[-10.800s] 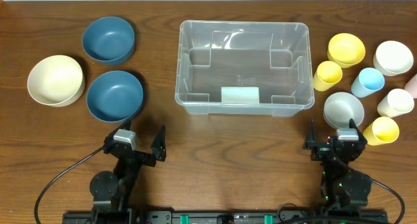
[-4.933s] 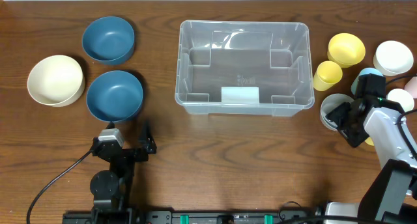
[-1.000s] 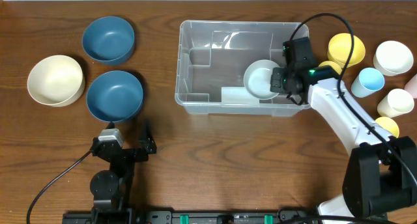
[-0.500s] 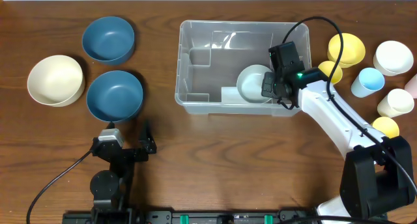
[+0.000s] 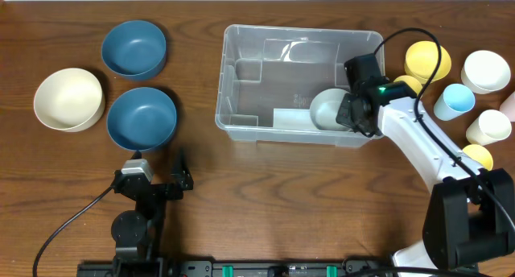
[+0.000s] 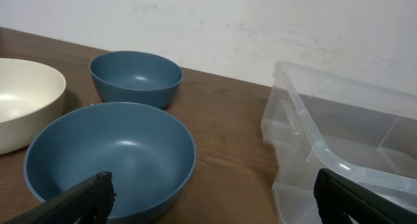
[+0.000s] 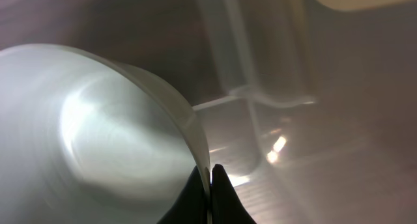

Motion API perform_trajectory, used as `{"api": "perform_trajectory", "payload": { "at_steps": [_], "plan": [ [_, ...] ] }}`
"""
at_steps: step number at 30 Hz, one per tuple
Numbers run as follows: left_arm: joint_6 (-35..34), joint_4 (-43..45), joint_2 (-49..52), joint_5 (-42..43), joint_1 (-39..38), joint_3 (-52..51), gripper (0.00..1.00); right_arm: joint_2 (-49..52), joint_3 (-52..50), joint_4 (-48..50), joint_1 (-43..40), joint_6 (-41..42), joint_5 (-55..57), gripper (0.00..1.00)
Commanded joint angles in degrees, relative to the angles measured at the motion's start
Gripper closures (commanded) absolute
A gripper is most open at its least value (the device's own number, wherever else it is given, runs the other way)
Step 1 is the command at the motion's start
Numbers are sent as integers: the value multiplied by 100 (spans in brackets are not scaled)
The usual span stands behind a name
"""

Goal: Pack container
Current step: 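Lower the white bowl into the bin's right side and release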

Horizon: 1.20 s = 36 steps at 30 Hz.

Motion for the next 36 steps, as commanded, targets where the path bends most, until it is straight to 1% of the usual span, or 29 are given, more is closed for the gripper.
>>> {"api": "perform_trajectory", "payload": {
  "at_steps": [1, 3, 7, 11, 17, 22, 30, 36],
  "plan": [
    [-50, -140, -35, -4, 11, -131, 2, 15, 103, -42, -96, 94, 111, 99],
    [-50, -140, -35, -2, 11, -131, 2, 15, 103, 39, -94, -42, 85, 99],
    [-50, -140, -35, -4, 11, -131, 2, 15, 103, 511, -66, -590, -39, 99],
    [-50, -140, -35, -4, 11, -131, 2, 15, 103, 960, -87, -868, 136, 99],
    [-50, -140, -35, -4, 11, -131, 2, 24, 103, 1895, -122, -1569, 267, 99],
    [-50, -142, -35, -4, 11, -131, 2, 214, 103, 2365, -122, -1725, 393, 98],
    [-50, -140, -35, -2, 11, -131, 2, 1069, 103, 2647, -122, -1720, 479, 99],
    [-50, -140, -35, -4, 11, -131, 2, 1355, 103, 2900, -122, -1720, 549, 98]
  ]
}}
